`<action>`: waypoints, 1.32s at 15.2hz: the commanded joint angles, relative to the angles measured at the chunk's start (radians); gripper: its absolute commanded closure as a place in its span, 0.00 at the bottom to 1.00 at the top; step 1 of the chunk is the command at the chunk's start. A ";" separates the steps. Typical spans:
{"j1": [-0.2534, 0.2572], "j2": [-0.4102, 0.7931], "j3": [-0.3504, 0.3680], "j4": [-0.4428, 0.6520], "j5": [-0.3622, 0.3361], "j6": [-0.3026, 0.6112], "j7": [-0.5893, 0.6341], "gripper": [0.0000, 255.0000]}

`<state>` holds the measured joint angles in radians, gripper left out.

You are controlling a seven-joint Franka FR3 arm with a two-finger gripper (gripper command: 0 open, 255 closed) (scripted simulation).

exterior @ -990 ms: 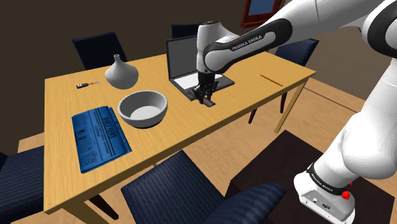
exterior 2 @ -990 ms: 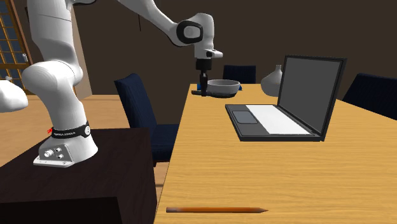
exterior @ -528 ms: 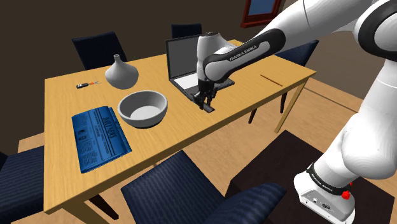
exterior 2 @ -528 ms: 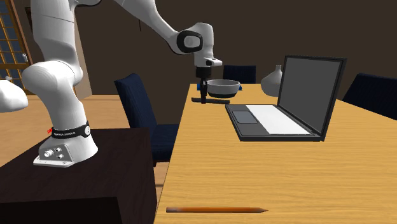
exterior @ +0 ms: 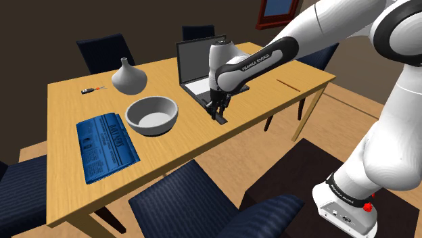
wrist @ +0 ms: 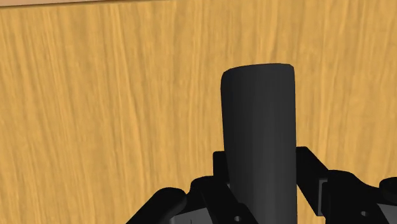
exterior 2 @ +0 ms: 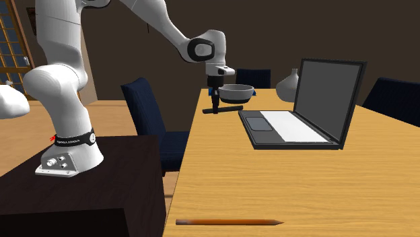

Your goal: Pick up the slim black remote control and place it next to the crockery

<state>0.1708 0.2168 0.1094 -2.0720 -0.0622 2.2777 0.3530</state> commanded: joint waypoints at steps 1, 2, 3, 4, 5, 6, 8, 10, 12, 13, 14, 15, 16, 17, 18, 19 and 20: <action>0.000 0.001 0.000 -0.001 0.000 0.000 0.000 1.00; 0.000 0.001 0.000 -0.001 0.000 0.000 0.000 1.00; 0.000 0.001 0.000 -0.001 0.000 0.000 0.000 0.00; 0.000 0.001 0.000 -0.001 0.000 0.000 0.000 0.00; 0.000 0.001 0.000 -0.001 0.000 0.000 0.000 0.00; 0.000 0.001 0.000 -0.001 0.000 0.000 0.000 0.00; 0.000 0.001 0.000 -0.001 0.000 0.000 0.000 0.00; 0.000 -0.036 0.003 0.024 0.007 -0.060 -0.005 0.00; -0.001 -0.065 0.004 0.050 0.013 -0.115 -0.009 0.00; -0.001 -0.065 0.004 0.050 0.013 -0.115 -0.009 0.00; -0.001 -0.065 0.004 0.050 0.013 -0.115 -0.009 0.00; -0.001 -0.065 0.004 0.050 0.013 -0.115 -0.009 0.00; -0.001 -0.065 0.004 0.050 0.013 -0.115 -0.009 0.00; -0.001 -0.065 0.004 0.050 0.013 -0.115 -0.009 0.00; -0.001 -0.065 0.004 0.050 0.013 -0.115 -0.009 0.00; -0.001 -0.065 0.004 0.050 0.013 -0.115 -0.009 0.00; -0.001 -0.065 0.004 0.050 0.013 -0.115 -0.009 0.00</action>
